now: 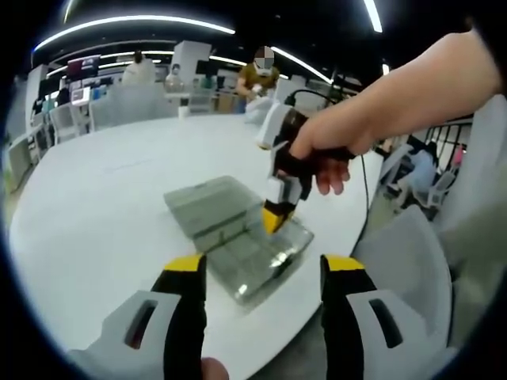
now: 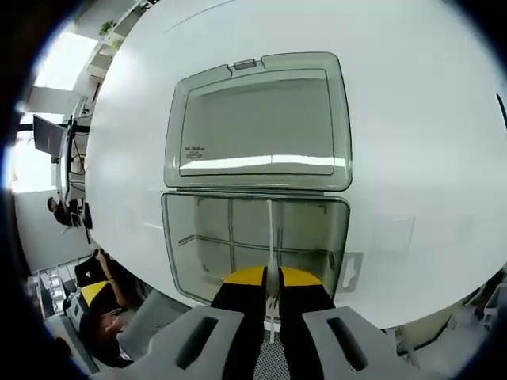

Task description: Insert the divider into the dual guide fixture by aligning both edges with the guide slots and pushing it downward to the bottom, including one-sided entry, uneven engagement, binding, and posture correction.

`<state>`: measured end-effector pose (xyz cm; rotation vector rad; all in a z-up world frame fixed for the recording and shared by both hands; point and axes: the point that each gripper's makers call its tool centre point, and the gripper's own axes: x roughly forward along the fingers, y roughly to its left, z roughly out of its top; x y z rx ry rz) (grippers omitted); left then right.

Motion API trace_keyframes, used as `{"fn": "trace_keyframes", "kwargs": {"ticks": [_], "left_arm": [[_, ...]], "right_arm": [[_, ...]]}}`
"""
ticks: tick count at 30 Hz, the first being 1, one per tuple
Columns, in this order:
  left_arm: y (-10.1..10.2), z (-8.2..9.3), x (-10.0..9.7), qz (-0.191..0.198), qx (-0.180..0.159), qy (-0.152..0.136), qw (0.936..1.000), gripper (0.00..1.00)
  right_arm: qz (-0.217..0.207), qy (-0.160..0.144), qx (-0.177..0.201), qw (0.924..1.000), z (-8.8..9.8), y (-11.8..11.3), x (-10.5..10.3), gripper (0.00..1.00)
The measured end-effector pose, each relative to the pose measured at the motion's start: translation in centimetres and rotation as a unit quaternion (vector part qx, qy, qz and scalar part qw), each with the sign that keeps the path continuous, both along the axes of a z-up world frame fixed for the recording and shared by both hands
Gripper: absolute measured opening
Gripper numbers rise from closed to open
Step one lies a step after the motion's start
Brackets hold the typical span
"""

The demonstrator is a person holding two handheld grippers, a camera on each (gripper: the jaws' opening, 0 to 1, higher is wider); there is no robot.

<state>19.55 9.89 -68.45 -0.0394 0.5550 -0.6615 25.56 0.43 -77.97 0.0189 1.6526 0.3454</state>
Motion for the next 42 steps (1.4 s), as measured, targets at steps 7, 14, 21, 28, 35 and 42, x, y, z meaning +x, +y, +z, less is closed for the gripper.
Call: {"fn": "trace_keyframes", "kwargs": {"ticks": [7,14,21,28,35,42], "left_arm": [[-0.18,0.21,0.05,-0.002,0.000,-0.003,1.0000,0.56],[-0.44,0.35,-0.03,-0.005,-0.001,-0.005,1.0000,0.56],[-0.36,0.32,-0.09,-0.005,-0.001,-0.005,1.0000,0.56],[-0.40,0.31,-0.11,-0.004,-0.001,-0.005,1.0000,0.56],[-0.35,0.34,-0.05,-0.003,-0.002,-0.005,1.0000,0.56],[-0.22,0.25,-0.13,-0.002,0.000,-0.003,1.0000,0.56]], "right_arm": [[0.002,-0.005,0.000,1.0000,0.43,-0.33,0.17,0.00],[-0.007,-0.009,0.002,0.9999,0.55,-0.36,0.14,0.00],[-0.005,-0.010,0.001,0.9999,0.75,-0.38,-0.11,0.00],[-0.005,-0.009,0.000,0.9999,0.37,-0.45,0.34,0.00],[-0.005,-0.005,-0.002,1.0000,0.02,-0.44,0.54,0.00],[-0.003,-0.003,-0.005,1.0000,-0.13,-0.27,0.23,0.00]]}}
